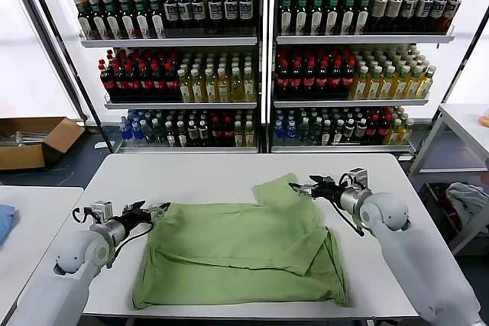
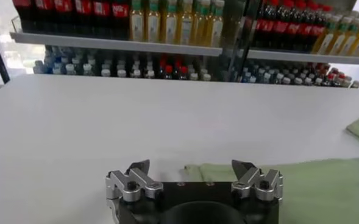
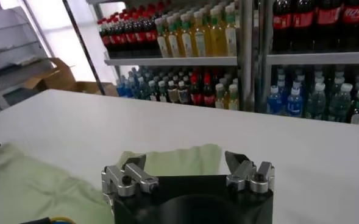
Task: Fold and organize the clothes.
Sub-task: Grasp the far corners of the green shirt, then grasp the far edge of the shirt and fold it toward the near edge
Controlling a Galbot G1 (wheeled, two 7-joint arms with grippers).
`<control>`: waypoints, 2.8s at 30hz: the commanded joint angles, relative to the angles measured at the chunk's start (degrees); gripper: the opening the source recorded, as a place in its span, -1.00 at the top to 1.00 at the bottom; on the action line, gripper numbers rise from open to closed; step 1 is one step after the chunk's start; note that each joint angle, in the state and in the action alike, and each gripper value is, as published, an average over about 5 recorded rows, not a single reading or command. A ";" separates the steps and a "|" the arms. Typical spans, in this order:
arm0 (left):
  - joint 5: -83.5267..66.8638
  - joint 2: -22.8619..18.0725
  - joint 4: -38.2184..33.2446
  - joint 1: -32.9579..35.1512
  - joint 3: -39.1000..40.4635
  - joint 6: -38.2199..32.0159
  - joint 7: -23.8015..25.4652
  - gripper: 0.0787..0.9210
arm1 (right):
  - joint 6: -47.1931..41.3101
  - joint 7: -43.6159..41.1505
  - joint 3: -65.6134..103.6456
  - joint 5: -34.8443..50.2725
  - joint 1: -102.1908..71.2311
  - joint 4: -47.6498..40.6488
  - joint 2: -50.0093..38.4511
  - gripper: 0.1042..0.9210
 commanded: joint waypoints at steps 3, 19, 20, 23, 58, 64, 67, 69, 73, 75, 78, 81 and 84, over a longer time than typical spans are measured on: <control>0.23 -0.02 5.31 -4.21 4.00 0.04 -0.17 -0.77 | -0.17 -0.86 -4.50 -1.98 5.31 -8.83 2.16 -0.76; 1.76 0.89 -0.06 2.84 4.10 0.12 -0.17 -0.18 | -0.17 -0.91 -7.08 -3.13 5.25 -9.07 2.53 -0.35; 1.84 0.86 -0.43 3.20 4.03 0.12 -0.13 -0.12 | -0.17 -0.93 -7.07 -3.12 5.11 -8.94 2.48 -0.28; 2.09 0.69 -1.48 4.01 3.85 0.11 -0.07 0.09 | -0.15 -0.90 -6.88 -3.05 4.72 -8.44 2.40 -0.07; -6.40 7.06 -23.12 17.29 -7.56 -1.51 -4.13 0.96 | 2.53 -2.06 16.02 14.60 -22.61 21.04 -7.23 0.99; -7.20 8.47 -31.16 25.41 -10.73 -0.37 -5.93 0.96 | 2.61 -1.76 23.43 14.70 -33.84 28.63 -7.43 0.99; -6.66 8.30 -34.31 29.58 -12.06 0.02 -6.87 0.96 | 2.55 -1.59 26.91 14.71 -38.27 31.94 -7.08 0.99; -5.69 7.71 -35.84 32.11 -12.85 0.06 -7.48 0.96 | 2.54 -1.62 28.72 14.68 -41.52 34.21 -7.00 0.99; -3.23 5.85 -37.26 35.48 -14.03 0.12 -8.07 0.96 | 2.82 -2.00 31.06 14.03 -47.11 37.21 -7.00 0.99; -1.74 4.81 -37.24 36.69 -14.52 0.13 -7.87 0.96 | 3.11 -2.14 31.40 13.48 -49.03 37.79 -7.07 0.99; 0.23 3.57 -37.16 38.56 -15.41 0.13 -7.28 0.96 | 3.70 -2.40 31.16 11.73 -51.45 38.32 -7.06 0.99; 1.41 2.61 -37.20 40.29 -16.19 0.13 -7.01 0.96 | 4.40 -2.62 30.56 9.30 -53.05 38.11 -6.76 0.99; 2.37 1.87 -37.41 41.75 -16.77 0.11 -6.94 0.96 | 4.94 -2.81 30.22 7.86 -54.15 37.66 -6.62 0.99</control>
